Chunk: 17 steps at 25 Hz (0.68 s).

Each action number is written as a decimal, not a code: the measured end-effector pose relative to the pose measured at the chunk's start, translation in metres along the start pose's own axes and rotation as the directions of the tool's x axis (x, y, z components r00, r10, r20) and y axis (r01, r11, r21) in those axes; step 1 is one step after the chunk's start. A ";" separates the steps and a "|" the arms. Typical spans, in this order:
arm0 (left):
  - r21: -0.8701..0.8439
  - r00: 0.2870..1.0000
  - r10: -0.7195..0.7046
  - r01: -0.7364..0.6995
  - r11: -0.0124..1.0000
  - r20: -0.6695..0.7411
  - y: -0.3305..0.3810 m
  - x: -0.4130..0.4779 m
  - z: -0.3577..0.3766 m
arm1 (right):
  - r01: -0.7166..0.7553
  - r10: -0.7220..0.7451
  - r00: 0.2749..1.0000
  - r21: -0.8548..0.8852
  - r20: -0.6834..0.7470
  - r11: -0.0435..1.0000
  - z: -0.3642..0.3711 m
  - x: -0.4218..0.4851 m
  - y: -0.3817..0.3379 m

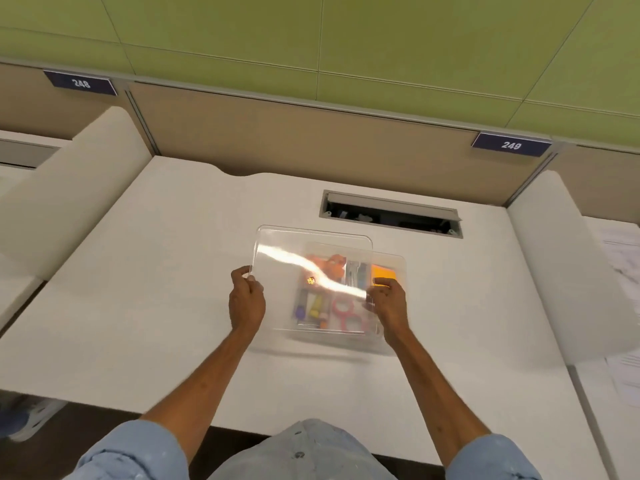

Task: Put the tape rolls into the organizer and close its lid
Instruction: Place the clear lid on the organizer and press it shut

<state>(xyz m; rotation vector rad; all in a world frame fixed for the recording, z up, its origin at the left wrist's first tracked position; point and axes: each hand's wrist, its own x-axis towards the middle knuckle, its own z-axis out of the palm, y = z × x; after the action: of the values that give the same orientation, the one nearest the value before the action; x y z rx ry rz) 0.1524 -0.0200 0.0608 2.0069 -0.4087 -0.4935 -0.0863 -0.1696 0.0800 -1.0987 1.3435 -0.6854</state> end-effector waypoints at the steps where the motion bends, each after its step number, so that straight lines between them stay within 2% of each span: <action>1: -0.019 1.000 -0.008 0.008 1.000 0.024 0.006 -0.004 0.012 | 0.023 -0.025 0.999 -0.062 -0.041 0.998 -0.012 0.003 0.001; 4: 0.003 0.994 -0.019 0.018 1.000 0.105 0.021 -0.015 0.043 | 0.053 -0.109 0.976 -0.284 -0.186 0.957 -0.041 0.011 0.004; 7: 0.066 0.990 0.025 -0.034 0.997 0.141 0.030 -0.023 0.066 | 0.042 -0.169 0.958 -0.469 -0.233 0.882 -0.058 0.016 0.006; 11: 0.135 0.991 0.045 -0.062 0.989 0.123 0.030 -0.024 0.085 | 0.014 -0.165 0.958 -0.540 -0.233 0.842 -0.062 0.024 0.009; 17: 0.158 0.982 -0.004 -0.027 0.987 0.189 0.020 -0.018 0.099 | 0.006 -0.190 0.951 -0.603 -0.242 0.798 -0.069 0.035 0.014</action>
<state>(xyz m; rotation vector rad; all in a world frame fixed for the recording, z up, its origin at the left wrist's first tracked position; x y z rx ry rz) 0.0851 -0.0946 0.0397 2.1181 -0.5926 -0.6654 -0.1503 -0.2109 0.0607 -1.6296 1.8417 -0.5173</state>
